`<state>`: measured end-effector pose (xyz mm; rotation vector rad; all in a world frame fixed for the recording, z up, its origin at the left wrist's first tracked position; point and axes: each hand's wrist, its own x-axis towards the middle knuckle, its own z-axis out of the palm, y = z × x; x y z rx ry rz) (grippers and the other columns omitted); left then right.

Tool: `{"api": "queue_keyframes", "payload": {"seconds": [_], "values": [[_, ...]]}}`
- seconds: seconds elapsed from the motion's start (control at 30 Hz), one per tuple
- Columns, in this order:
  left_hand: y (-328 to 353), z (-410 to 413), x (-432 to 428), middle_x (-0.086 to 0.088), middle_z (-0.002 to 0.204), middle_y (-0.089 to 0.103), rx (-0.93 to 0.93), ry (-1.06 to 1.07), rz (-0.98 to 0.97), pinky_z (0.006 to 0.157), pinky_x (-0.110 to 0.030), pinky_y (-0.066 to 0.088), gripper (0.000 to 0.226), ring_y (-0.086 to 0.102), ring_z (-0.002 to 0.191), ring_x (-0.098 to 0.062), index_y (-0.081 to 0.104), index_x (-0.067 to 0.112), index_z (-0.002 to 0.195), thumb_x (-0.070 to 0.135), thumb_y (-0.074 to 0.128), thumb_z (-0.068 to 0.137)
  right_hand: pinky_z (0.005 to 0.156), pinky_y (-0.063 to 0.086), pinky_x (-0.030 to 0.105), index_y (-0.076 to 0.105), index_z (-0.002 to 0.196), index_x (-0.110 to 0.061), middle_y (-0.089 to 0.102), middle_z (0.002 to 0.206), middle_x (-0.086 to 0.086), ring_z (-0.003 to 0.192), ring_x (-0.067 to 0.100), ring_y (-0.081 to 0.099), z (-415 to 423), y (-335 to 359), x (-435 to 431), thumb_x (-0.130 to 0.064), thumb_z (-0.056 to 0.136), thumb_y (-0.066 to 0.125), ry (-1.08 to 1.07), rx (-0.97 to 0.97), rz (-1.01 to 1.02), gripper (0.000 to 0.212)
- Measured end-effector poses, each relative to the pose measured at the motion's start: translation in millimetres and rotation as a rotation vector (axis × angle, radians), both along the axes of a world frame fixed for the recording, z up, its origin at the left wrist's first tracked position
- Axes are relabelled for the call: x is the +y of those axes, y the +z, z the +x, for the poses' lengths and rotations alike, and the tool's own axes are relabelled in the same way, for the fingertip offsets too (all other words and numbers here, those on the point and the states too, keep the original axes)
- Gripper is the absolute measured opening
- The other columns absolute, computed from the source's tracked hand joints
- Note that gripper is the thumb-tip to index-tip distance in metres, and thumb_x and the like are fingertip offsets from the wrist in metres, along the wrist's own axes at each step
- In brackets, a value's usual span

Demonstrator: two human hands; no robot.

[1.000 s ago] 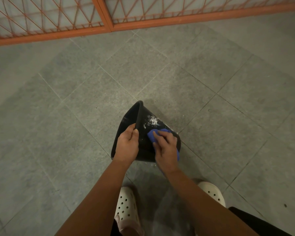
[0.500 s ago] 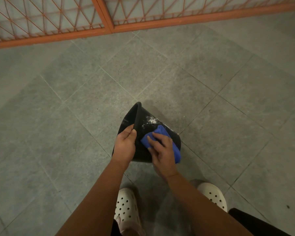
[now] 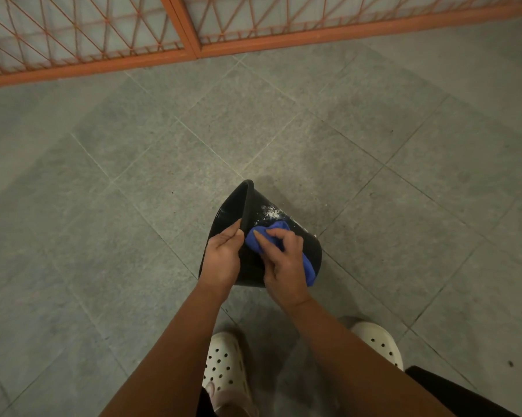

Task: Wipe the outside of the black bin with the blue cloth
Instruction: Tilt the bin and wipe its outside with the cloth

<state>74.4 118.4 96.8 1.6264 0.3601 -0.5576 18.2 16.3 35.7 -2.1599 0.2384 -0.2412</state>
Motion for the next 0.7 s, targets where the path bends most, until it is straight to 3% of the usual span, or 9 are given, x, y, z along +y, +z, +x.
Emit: {"api": "queue_keyframes", "payload": {"seconds": [0.13, 0.23, 0.33, 0.5, 0.7], "values": [[-1, -2, -1, -0.003, 0.111, 0.071, -0.028, -0.034, 0.010, 0.091, -0.024, 0.049, 0.034, 0.064, 0.107, -0.014, 0.067, 0.020, 0.115, 0.008, 0.041, 0.098, 0.094, 0.043, 0.040, 0.061, 0.121, -0.017, 0.052, 0.120, 0.015, 0.108, 0.031, 0.046, 21, 3, -3, -0.001, 0.086, 0.055, -0.053, 0.086, 0.052, 0.039], [-5, -6, -3, 0.000, 0.114, 0.069, -0.032, -0.057, 0.059, 0.090, -0.024, 0.048, 0.034, 0.062, 0.111, -0.013, 0.065, 0.023, 0.121, 0.013, 0.041, 0.099, 0.096, 0.042, 0.045, 0.052, 0.129, -0.023, 0.045, 0.130, 0.010, 0.117, 0.029, 0.040, 30, -2, -8, -0.015, 0.093, 0.049, -0.155, 0.258, 0.044, 0.038], [-6, -5, -5, 0.001, 0.115, 0.068, -0.043, -0.082, 0.096, 0.097, -0.034, 0.047, 0.033, 0.061, 0.112, -0.014, 0.063, 0.023, 0.122, 0.017, 0.040, 0.100, 0.095, 0.042, 0.045, 0.053, 0.128, -0.021, 0.045, 0.130, 0.009, 0.116, 0.028, 0.040, 16, -2, -6, -0.014, 0.092, 0.049, -0.161, 0.245, 0.053, 0.036], [-6, -5, -2, -0.002, 0.115, 0.068, -0.039, -0.088, 0.081, 0.101, -0.037, 0.046, 0.032, 0.062, 0.110, -0.014, 0.063, 0.019, 0.122, 0.013, 0.040, 0.100, 0.095, 0.042, 0.044, 0.061, 0.118, -0.016, 0.051, 0.126, 0.009, 0.116, 0.031, 0.041, 9, 2, 4, -0.002, 0.085, 0.053, -0.055, 0.081, 0.063, 0.037], [-7, -10, -3, -0.002, 0.119, 0.065, -0.044, -0.089, 0.158, 0.103, -0.044, 0.044, 0.033, 0.058, 0.115, -0.017, 0.060, 0.024, 0.126, 0.019, 0.042, 0.100, 0.092, 0.043, 0.042, 0.049, 0.132, -0.025, 0.043, 0.129, 0.004, 0.116, 0.024, 0.037, 29, 0, -7, -0.022, 0.094, 0.047, -0.181, 0.310, 0.010, 0.038]]}}
